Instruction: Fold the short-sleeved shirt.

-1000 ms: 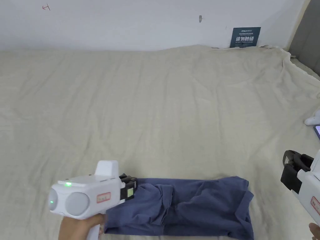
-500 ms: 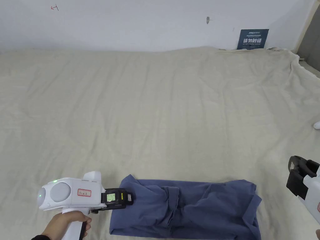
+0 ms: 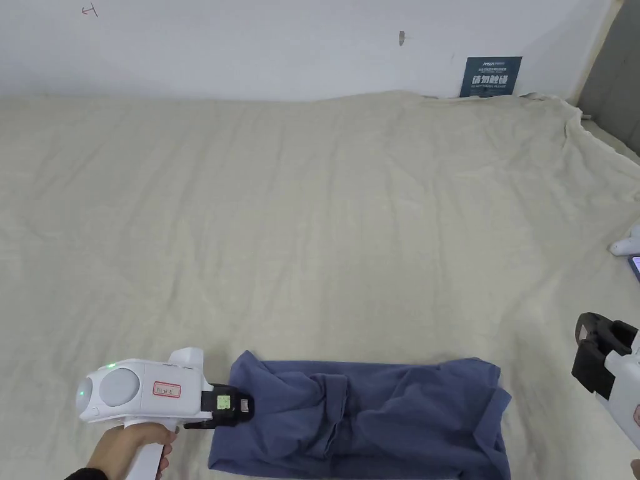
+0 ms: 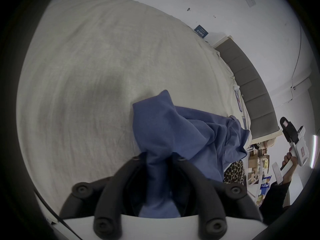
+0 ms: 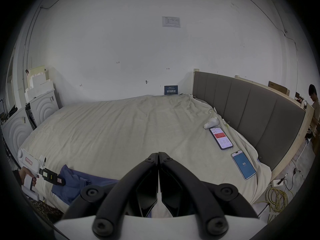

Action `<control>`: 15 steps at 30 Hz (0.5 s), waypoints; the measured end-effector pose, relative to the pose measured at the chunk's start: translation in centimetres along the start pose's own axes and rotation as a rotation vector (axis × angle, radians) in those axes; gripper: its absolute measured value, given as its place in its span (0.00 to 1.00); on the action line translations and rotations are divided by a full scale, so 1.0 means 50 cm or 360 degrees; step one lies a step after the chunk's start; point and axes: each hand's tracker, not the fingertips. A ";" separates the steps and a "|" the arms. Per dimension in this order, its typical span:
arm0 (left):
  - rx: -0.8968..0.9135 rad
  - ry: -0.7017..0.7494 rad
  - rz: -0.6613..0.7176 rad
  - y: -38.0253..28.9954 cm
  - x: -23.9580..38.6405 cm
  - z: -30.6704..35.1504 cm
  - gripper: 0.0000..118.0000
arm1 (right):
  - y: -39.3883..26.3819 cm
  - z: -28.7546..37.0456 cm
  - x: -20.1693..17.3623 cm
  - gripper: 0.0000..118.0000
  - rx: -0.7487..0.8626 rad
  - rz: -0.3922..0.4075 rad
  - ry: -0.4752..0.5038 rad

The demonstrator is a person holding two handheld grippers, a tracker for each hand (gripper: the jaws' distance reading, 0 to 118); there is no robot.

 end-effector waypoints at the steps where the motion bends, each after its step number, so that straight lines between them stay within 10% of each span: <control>1: 0.0002 -0.0017 0.0022 0.001 -0.004 0.002 0.10 | 0.000 0.000 0.001 0.00 0.0000 -0.0001 0.0001; 15: 0.0121 -0.0104 0.0196 0.006 -0.105 0.160 0.05 | 0.014 -0.007 -0.021 0.00 0.0011 0.0017 0.0032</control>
